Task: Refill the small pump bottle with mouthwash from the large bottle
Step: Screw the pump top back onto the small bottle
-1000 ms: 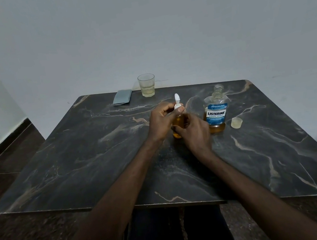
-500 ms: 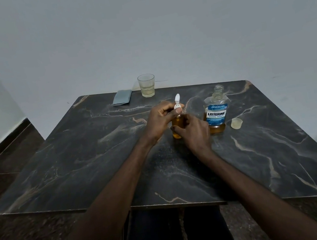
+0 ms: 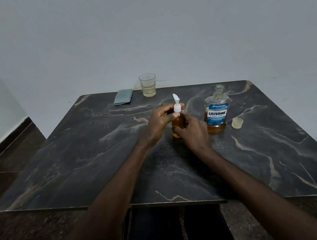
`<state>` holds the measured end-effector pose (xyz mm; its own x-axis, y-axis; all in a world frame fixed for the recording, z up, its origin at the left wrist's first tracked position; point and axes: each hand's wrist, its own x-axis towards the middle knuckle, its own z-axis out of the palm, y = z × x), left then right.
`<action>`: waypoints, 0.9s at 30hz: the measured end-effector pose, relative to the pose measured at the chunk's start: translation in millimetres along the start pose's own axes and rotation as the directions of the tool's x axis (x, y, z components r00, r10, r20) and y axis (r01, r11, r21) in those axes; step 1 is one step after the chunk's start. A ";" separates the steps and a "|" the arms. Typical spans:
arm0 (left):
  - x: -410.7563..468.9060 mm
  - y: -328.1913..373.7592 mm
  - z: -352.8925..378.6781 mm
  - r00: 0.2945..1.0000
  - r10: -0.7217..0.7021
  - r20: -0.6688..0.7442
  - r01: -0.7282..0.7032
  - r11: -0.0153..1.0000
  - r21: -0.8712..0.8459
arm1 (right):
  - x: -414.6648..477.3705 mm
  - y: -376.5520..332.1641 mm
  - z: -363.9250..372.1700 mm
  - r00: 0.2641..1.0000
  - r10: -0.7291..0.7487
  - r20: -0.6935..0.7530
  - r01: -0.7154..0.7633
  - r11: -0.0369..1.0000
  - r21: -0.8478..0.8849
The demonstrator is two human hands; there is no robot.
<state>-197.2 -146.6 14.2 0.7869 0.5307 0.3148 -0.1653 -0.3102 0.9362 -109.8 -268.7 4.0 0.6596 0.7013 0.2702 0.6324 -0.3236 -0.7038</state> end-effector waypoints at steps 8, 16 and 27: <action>-10.0 1.5 11.7 0.987 0.021 -0.157 -0.025 0.999 -0.025 | -6.5 2.3 0.6 0.998 -0.043 -0.052 0.044 0.999 0.011; -4.1 31.9 58.1 0.510 0.448 -0.734 -0.306 0.892 0.332 | -23.5 7.4 -11.9 0.978 -0.033 -0.208 0.035 0.999 0.006; -12.0 -11.8 65.4 0.827 -0.107 -0.552 0.333 0.884 0.327 | -30.6 30.2 -29.3 0.948 0.000 -0.319 0.000 1.000 -0.002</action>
<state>-165.8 -200.9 -10.9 0.3402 0.9075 0.2465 0.3102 -0.3558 0.8816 -99.0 -318.6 -6.2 0.7545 0.4620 0.4661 0.6330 -0.3248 -0.7027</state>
